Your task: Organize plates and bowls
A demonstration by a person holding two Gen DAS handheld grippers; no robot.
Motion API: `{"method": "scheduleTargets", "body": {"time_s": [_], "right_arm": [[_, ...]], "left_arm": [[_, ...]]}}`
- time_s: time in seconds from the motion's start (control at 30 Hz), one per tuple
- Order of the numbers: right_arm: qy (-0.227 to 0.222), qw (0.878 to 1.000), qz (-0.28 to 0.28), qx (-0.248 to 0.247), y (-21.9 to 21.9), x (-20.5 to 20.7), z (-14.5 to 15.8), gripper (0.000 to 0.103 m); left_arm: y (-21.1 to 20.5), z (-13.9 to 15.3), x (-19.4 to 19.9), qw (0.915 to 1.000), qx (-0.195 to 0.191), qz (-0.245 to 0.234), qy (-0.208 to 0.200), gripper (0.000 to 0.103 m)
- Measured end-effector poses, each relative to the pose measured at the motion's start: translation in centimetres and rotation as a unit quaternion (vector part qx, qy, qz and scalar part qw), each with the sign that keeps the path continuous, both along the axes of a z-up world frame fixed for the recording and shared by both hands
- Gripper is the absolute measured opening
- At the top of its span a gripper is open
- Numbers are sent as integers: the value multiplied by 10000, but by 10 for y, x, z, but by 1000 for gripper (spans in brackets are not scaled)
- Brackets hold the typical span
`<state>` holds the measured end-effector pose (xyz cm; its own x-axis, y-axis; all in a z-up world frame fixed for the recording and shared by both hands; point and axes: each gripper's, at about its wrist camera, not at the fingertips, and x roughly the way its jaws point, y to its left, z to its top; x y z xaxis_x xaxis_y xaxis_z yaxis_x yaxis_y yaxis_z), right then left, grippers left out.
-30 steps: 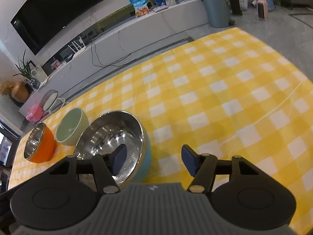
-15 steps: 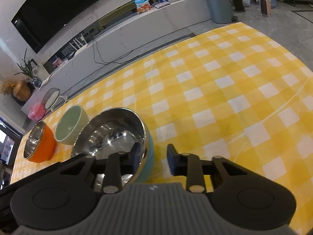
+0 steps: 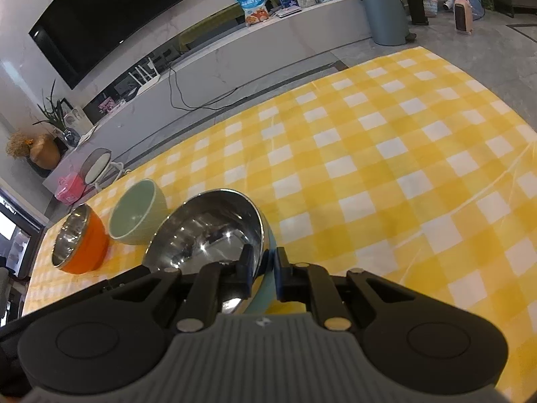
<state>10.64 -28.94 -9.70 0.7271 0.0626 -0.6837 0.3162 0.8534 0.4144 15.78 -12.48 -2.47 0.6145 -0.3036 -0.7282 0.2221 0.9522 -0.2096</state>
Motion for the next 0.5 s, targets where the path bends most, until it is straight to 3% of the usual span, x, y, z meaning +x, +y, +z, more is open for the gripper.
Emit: {"method": "scheduleTargets", "body": {"time_s": [0.03,0.1,0.17,0.3,0.4,0.5], "right_arm": [[-35,10000,45,48,0,-3,3,11],[-159,9992,260,255,3,-8,8,10],[-178,9981,478,353,9,-13,13,11],[-105,9985,412,-339,26,-17,13,8],[-100,9987,338,-359,20,-18,7,6],[-9,9993,275,-270,15,-18,3,6]], "left_arm": [[2,3,-3,9999,-127,-63,-9,0],[6,10,-12,9991,-372,-173,52,0],[4,17,-22,9993,-302,-206,-67,0],[8,16,-27,9997,-147,-96,-146,1],[18,17,-28,9995,22,158,-270,8],[27,15,-28,9996,76,205,-191,23]]}}
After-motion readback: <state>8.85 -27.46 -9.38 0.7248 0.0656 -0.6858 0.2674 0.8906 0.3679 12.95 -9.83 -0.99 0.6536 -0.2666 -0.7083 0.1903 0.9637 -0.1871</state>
